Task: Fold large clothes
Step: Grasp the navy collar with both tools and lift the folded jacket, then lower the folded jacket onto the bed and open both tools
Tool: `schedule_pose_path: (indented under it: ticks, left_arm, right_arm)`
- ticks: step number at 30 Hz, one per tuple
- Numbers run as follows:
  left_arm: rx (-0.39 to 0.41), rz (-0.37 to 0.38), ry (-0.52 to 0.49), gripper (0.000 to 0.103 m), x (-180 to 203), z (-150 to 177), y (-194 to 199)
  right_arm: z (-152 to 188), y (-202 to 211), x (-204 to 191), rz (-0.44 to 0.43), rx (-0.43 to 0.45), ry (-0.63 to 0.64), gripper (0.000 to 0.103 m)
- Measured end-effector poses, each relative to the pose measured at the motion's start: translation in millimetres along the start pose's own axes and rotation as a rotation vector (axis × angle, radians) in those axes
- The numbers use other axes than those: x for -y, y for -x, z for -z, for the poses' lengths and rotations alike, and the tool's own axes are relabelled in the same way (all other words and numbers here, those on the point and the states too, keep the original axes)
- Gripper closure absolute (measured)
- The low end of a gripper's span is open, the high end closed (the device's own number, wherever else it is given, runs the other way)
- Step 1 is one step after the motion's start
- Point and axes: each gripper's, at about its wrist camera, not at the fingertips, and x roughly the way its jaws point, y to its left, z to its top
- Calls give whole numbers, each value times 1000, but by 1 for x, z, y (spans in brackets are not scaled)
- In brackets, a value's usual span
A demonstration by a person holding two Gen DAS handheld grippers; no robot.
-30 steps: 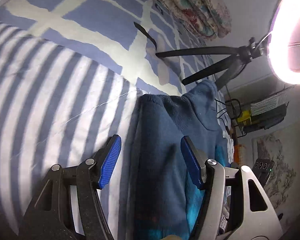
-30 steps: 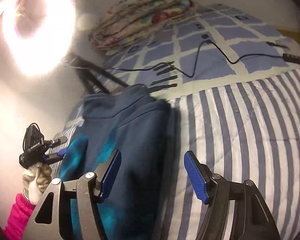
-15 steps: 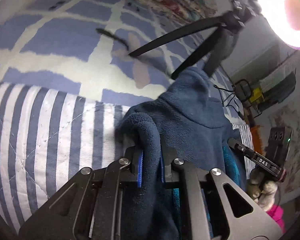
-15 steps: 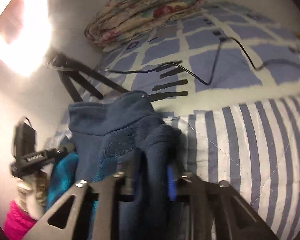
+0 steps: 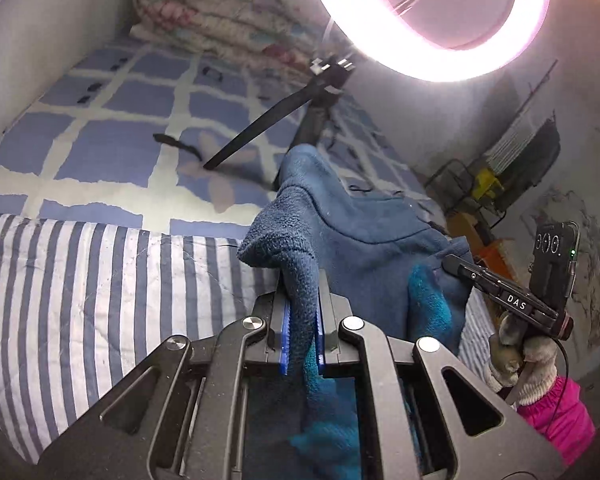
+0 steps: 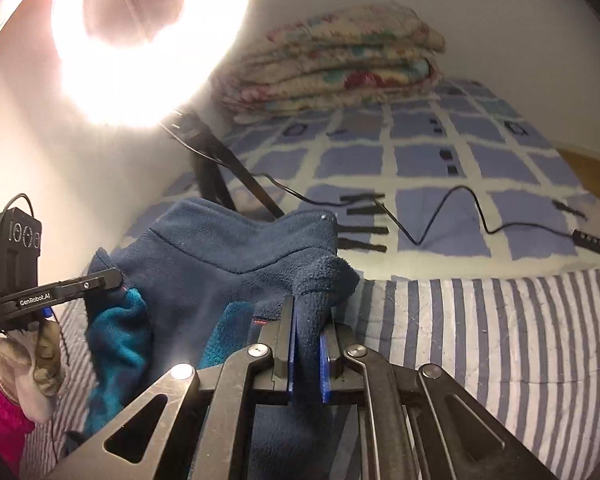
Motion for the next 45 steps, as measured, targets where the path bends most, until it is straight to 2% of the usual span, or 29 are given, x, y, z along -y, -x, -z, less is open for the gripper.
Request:
schedule_pose_path:
  ticks: [8, 16, 22, 27, 31, 34, 35, 37, 38, 39, 45]
  left_arm:
    - [55, 30, -26, 96, 26, 27, 63]
    - [65, 56, -23, 96, 50, 106, 133]
    - [-2, 31, -17, 96, 56, 169, 153]
    - [-63, -23, -52, 96, 57, 215, 158]
    - [-119, -81, -78, 96, 57, 239, 161]
    - [-114, -111, -81, 96, 63, 246, 178]
    - [-109, -116, -85, 95, 68, 246, 186]
    - [-104, -136, -91, 89, 76, 247, 205]
    - [-96, -132, -93, 89, 80, 248, 217]
    - [-85, -131, -97, 89, 85, 249, 229]
    - [-6, -102, -101, 89, 115, 252, 305]
  right_arm:
    - [13, 70, -19, -66, 84, 26, 97]
    - [77, 144, -48, -108, 97, 100, 97]
    - [144, 181, -61, -118, 43, 100, 97]
    - [197, 183, -65, -113, -34, 95, 97]
    - [235, 175, -71, -31, -117, 142, 97]
    - [239, 189, -74, -5, -117, 129, 95]
    - [237, 196, -76, 3, -114, 130, 89]
    - [236, 216, -85, 30, -98, 154, 86]
    - [234, 229, -91, 40, -86, 176, 80]
    - [233, 244, -96, 49, -68, 193, 78]
    - [232, 337, -129, 48, 47, 230, 73]
